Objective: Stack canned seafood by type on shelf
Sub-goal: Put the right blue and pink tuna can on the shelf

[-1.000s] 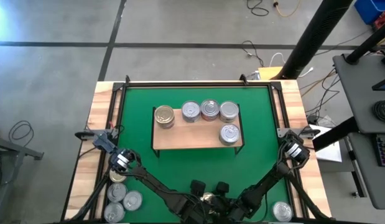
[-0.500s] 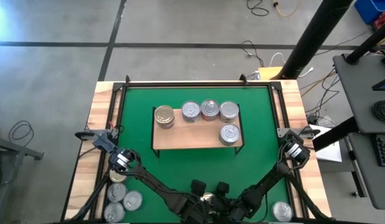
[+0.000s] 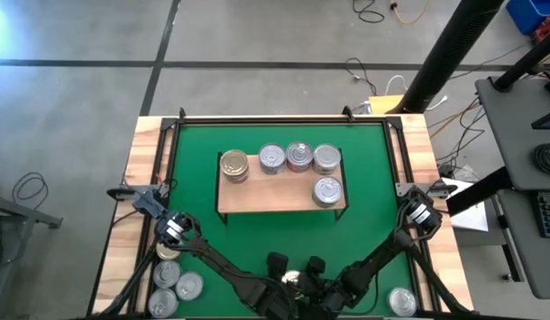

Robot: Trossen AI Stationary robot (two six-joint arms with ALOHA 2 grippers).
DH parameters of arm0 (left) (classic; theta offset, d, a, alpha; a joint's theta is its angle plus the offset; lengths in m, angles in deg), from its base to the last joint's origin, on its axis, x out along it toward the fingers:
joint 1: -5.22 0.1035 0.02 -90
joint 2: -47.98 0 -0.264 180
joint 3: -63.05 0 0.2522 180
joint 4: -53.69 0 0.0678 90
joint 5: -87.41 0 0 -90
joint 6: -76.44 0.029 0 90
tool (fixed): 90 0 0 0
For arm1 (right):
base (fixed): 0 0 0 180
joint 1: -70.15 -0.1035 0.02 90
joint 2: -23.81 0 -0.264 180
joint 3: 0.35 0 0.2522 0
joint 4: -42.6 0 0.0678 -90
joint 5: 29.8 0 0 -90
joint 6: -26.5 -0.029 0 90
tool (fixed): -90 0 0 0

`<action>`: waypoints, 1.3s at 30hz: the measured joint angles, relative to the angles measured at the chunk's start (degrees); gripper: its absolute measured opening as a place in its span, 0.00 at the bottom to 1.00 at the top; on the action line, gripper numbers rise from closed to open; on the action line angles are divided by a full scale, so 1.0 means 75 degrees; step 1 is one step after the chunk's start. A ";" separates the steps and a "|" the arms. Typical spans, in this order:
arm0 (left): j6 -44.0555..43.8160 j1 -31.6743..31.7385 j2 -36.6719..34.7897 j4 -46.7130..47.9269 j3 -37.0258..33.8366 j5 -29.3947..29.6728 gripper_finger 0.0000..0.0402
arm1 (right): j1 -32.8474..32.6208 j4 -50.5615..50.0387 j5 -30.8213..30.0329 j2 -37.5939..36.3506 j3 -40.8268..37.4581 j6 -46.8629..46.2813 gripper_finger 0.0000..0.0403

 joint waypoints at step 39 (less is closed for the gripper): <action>-0.2492 -0.0908 -0.9008 -0.1258 -0.6003 0.1216 0.57 | 0.2504 -0.6208 0.0146 -0.0006 0.6108 0.3517 0.90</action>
